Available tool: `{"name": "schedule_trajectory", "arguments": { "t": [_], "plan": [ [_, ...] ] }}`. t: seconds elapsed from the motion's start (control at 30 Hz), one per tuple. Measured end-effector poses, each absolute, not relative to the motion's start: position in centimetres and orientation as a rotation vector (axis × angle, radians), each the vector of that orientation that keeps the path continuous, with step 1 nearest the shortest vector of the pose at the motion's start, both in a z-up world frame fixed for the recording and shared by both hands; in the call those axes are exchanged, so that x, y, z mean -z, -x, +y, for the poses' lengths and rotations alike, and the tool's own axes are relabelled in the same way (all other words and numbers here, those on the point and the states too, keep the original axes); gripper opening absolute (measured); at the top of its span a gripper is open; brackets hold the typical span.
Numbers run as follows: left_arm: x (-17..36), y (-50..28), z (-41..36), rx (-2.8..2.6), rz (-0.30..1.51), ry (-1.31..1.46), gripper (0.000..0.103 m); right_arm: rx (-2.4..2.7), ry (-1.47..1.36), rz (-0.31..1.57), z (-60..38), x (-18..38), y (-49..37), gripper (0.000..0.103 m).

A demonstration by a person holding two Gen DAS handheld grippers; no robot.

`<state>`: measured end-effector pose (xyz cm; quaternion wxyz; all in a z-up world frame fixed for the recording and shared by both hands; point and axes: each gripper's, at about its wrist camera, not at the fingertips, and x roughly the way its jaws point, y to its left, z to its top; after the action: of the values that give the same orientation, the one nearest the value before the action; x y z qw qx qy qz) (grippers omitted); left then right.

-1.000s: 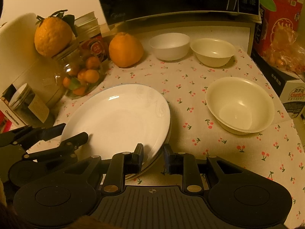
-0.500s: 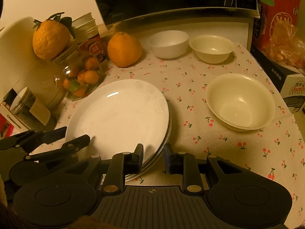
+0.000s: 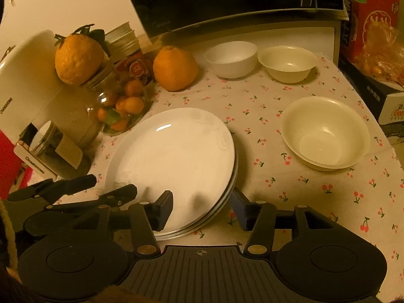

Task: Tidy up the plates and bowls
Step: 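Open both grippers and lift them off the plate stack, then move both grippers to the small white bowl beside the microwave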

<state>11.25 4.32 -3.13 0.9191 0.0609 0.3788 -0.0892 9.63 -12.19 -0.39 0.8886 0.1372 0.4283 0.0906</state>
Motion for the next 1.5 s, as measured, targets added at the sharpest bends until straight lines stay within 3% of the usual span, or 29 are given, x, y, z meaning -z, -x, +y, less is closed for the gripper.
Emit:
{"name": "schedule_trajectory", "arguments": {
  "t": [0.23, 0.43, 0.9, 1.5],
  "plan": [
    [2.2, -10.3, 4.2, 0.166, 0.794, -0.096, 0.095, -0.201, -0.29, 0.885, -12.5, -0.3, -8.6, 0.069],
    [1.5, -10.0, 3.9, 0.175, 0.81, -0.032, 0.102, -0.201, -0.271, 0.884, -12.9, -0.7, -8.3, 0.075],
    [-0.7, -13.3, 1.8, 0.114, 0.82, -0.04, 0.102, -0.156, -0.279, 0.807, -17.3, -4.5, -12.4, 0.084],
    [-1.7, -22.9, -1.4, 0.112, 0.871, 0.068, 0.102, -0.157, -0.264, 0.794, -21.0, -4.5, -23.0, 0.084]
  ]
}}
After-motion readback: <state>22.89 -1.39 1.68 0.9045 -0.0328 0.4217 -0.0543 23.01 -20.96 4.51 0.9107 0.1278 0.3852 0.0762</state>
